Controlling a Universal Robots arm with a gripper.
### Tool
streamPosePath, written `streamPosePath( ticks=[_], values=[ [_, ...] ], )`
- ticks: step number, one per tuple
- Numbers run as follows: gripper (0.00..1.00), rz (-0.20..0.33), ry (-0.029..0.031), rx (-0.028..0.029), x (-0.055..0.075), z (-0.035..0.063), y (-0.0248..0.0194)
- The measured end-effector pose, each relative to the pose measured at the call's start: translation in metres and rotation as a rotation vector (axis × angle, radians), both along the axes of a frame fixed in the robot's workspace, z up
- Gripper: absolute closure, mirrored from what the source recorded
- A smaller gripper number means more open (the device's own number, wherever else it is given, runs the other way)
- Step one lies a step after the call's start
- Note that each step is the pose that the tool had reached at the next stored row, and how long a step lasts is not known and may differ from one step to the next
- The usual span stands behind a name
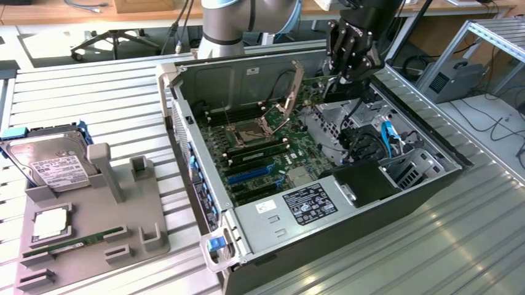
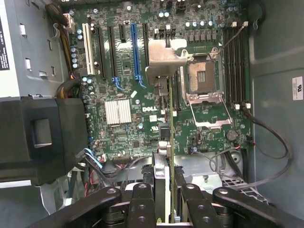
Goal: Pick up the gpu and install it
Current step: 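Insert the gpu into the slot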
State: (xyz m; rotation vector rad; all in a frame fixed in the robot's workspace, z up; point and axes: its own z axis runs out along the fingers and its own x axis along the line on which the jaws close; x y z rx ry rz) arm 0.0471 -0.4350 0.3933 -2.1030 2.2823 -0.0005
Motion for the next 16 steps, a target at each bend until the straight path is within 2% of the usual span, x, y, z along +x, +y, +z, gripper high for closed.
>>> streamPosePath(
  ticks=[13,16],
  values=[
    [0.73,0.036,0.0,0.0,0.0008,0.0,0.0],
    [0.73,0.036,0.0,0.0,0.0001,-0.0029,-0.0001]
  ],
)
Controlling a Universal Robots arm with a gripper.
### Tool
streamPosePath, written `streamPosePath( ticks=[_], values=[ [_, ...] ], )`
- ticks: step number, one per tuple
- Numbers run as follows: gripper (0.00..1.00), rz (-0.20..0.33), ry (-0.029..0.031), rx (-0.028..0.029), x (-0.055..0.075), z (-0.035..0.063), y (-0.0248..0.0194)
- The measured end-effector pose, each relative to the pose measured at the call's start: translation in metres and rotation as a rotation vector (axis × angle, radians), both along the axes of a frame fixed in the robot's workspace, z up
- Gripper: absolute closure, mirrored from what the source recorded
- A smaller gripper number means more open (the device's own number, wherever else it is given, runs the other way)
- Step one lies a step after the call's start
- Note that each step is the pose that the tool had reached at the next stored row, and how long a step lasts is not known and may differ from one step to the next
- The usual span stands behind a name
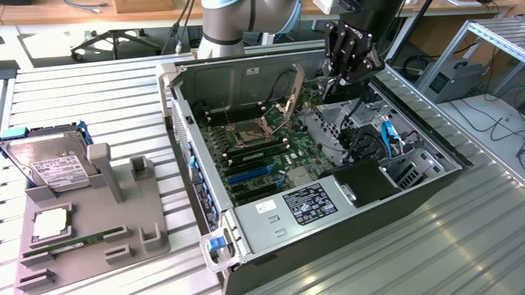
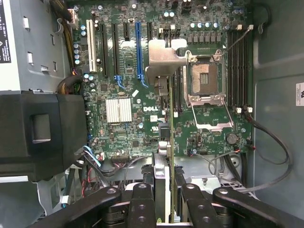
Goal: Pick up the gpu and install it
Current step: 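Insert the gpu into the slot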
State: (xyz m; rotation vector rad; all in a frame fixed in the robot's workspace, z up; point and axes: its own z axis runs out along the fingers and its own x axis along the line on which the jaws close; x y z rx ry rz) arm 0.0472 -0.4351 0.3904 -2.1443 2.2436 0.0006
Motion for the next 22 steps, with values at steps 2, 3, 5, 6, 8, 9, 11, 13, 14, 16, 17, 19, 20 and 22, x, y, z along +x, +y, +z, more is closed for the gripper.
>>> streamPosePath(
  ticks=[2,3,5,6,8,9,11,13,14,16,17,19,20,22],
  values=[
    [0.73,0.0,0.0,0.0,0.0,-0.0002,0.0],
    [0.73,0.0,0.0001,0.0,-0.0001,-0.0003,0.0],
    [0.73,0.0,0.0,0.0,-0.0003,-0.0029,-0.0003],
    [0.73,0.0,0.0,-0.0001,-0.0003,-0.0029,-0.0003],
    [0.73,0.0,0.0,0.0,-0.0005,-0.0036,-0.0003],
    [0.73,0.0,0.0,0.0,-0.0005,-0.004,-0.0003],
    [0.73,0.0,0.0,0.0001,-0.0006,-0.0047,-0.0003],
    [0.73,0.0,0.0,0.0,-0.0006,-0.0054,-0.0003],
    [0.73,0.0,0.0,0.0,-0.0006,-0.0058,-0.0003],
    [0.73,0.0,0.0,0.0,-0.0006,-0.0062,-0.0003],
    [0.73,0.0,0.0,0.0,-0.0006,-0.0062,-0.0003],
    [0.73,0.0,0.0,0.0,-0.0007,-0.0069,-0.0003],
    [0.73,0.0,0.0,0.0,-0.0008,-0.0069,-0.0003],
    [0.73,0.0,0.0,0.0001,-0.0012,-0.007,-0.0003]
  ],
)
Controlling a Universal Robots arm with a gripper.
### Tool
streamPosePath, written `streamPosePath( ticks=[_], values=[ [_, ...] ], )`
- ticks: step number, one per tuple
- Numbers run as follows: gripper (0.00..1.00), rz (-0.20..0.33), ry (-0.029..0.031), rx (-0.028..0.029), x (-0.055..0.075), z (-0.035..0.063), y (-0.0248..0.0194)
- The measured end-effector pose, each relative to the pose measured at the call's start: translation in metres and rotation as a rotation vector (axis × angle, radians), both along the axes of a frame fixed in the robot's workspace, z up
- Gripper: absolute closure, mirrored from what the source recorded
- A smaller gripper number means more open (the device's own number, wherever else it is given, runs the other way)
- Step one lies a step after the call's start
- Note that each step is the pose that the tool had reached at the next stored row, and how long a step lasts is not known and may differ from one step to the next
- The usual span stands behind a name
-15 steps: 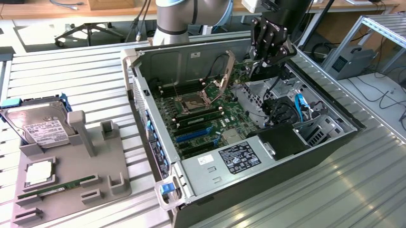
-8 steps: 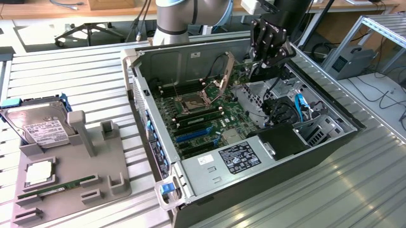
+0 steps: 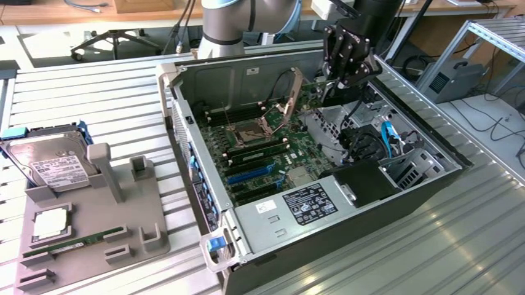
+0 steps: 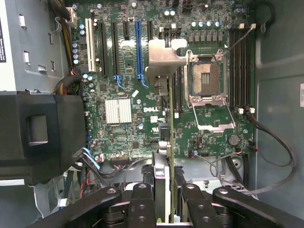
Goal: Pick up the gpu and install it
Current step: 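Insert the gpu into the slot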
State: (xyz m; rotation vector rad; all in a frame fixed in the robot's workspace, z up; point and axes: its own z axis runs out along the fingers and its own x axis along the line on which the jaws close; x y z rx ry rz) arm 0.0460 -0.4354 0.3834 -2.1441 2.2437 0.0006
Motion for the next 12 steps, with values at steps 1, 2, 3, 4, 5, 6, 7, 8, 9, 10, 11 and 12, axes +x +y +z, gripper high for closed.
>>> streamPosePath(
  ticks=[1,2,3,4,5,6,7,8,9,10,11,12],
  values=[
    [0.73,0.0,0.0,0.0001,-0.0002,0.0,0.0],
    [0.73,0.0,0.0,0.0,-0.0005,-0.0001,0.0],
    [0.73,0.0,0.0,0.0,-0.0009,-0.0001,0.0],
    [0.73,0.0,0.0,0.0,-0.0011,-0.0002,0.0],
    [0.73,0.0,0.0,0.0,-0.0012,-0.0002,0.0],
    [0.73,0.0,0.0,0.0,-0.0016,-0.0003,0.0],
    [0.73,0.0,0.0,0.0,-0.0019,-0.0004,0.0],
    [0.73,0.0,0.0,0.0,-0.0022,-0.0005,0.0],
    [0.73,0.0,0.0,-0.0001,-0.0027,-0.0006,0.0],
    [0.73,0.0,0.0,0.0,-0.0033,-0.0007,0.0],
    [0.73,0.0,0.0,0.0,-0.0037,-0.0008,0.0],
    [0.73,0.0,0.0,0.0,-0.0045,-0.0011,0.0]
  ],
)
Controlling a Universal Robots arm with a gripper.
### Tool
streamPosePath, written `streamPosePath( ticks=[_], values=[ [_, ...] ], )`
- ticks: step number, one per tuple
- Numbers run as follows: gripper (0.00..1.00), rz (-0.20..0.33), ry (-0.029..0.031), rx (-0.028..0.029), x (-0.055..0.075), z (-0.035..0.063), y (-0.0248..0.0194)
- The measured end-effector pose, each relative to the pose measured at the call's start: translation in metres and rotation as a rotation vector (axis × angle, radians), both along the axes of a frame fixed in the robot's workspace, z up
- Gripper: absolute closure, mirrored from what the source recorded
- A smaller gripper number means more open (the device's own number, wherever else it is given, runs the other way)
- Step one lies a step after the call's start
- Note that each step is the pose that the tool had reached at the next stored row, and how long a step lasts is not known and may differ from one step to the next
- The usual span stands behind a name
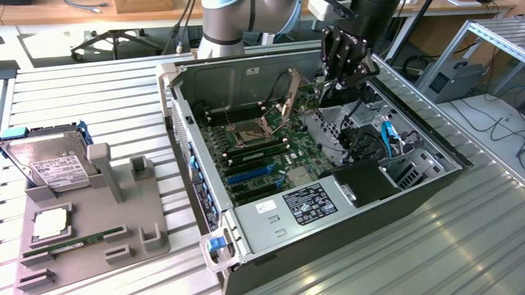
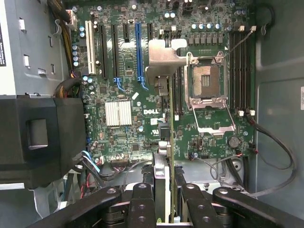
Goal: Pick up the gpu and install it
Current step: 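Insert the gpu into the slot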
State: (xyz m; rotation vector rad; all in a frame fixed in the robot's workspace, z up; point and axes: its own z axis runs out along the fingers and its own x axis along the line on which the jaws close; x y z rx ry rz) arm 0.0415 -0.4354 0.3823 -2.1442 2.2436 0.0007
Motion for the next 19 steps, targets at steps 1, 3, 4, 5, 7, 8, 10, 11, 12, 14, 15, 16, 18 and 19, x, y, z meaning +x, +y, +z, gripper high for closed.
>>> streamPosePath(
  ticks=[1,3,4,5,7,8,10,11,12,14,15,16,18,19],
  values=[
    [0.73,0.0,0.0,-0.0001,-0.0008,-0.0002,0.0],
    [0.73,0.0,0.0,0.0,-0.0018,-0.0004,0.0],
    [0.73,0.0,0.0,-0.0001,-0.0027,-0.0006,0.0],
    [0.73,0.0,0.0,0.0,-0.0032,-0.0007,0.0],
    [0.73,0.0,0.0,-0.0001,-0.0041,-0.0009,0.0],
    [0.73,0.0,0.0,-0.0001,-0.0044,-0.001,0.0],
    [0.73,0.0,0.0,0.0,-0.005,-0.0012,0.0],
    [0.73,0.0,0.0,-0.0001,-0.0053,-0.0012,0.0],
    [0.73,0.0,0.0,0.0,-0.0056,-0.0014,0.0],
    [0.73,0.0,0.0,-0.0001,-0.0063,-0.0016,0.0],
    [0.73,0.0,0.0,-0.0001,-0.0067,-0.0017,0.0],
    [0.73,0.0,0.0,-0.0001,-0.0071,-0.0018,0.0],
    [0.73,0.0,0.0,-0.0001,-0.0078,-0.0021,0.0],
    [0.73,0.0,0.0,-0.0001,-0.0083,-0.0022,0.0]
  ],
)
